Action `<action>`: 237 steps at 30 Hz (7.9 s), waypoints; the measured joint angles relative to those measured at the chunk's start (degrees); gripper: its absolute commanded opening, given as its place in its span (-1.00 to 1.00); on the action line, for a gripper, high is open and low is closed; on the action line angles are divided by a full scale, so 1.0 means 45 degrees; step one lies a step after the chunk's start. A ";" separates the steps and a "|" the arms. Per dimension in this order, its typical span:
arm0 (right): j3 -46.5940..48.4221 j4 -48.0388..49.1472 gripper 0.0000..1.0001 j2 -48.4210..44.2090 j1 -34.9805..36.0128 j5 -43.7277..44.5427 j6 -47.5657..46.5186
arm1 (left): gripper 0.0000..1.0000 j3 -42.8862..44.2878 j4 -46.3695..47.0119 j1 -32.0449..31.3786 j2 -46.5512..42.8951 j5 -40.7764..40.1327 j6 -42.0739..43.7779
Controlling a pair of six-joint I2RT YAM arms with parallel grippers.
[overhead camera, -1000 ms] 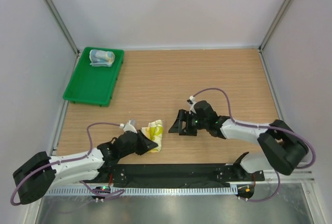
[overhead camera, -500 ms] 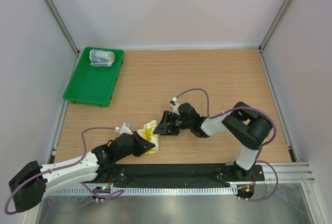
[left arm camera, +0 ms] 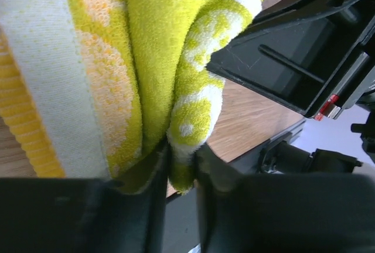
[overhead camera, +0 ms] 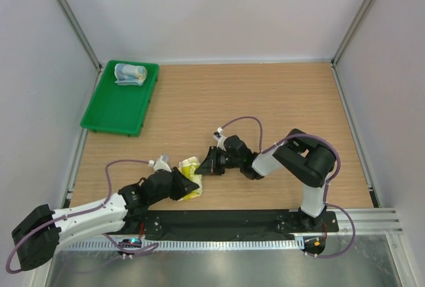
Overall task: Roll the towels
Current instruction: Roll the towel, then place the rolled towel into the container
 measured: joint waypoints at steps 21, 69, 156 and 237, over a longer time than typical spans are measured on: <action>0.2924 -1.1123 -0.97 -0.3138 0.0209 0.4017 -0.3745 | 0.30 0.5833 -0.6494 -0.0345 0.1812 -0.1579 0.4784; 0.6470 -1.6048 -0.96 -0.1311 0.3293 0.7655 -0.2006 | -0.76 0.4813 -0.0311 -0.1588 0.7237 -0.3628 0.6062; 0.7616 -1.5091 0.15 0.0180 0.2914 0.6917 -0.2030 | 0.47 0.6110 -0.8748 -0.4347 -0.0481 -0.6062 0.4153; 0.4357 -1.8156 0.85 -0.8262 -0.1413 0.8325 -0.3356 | -0.99 0.8238 -0.1982 1.0962 0.4017 0.2463 0.8165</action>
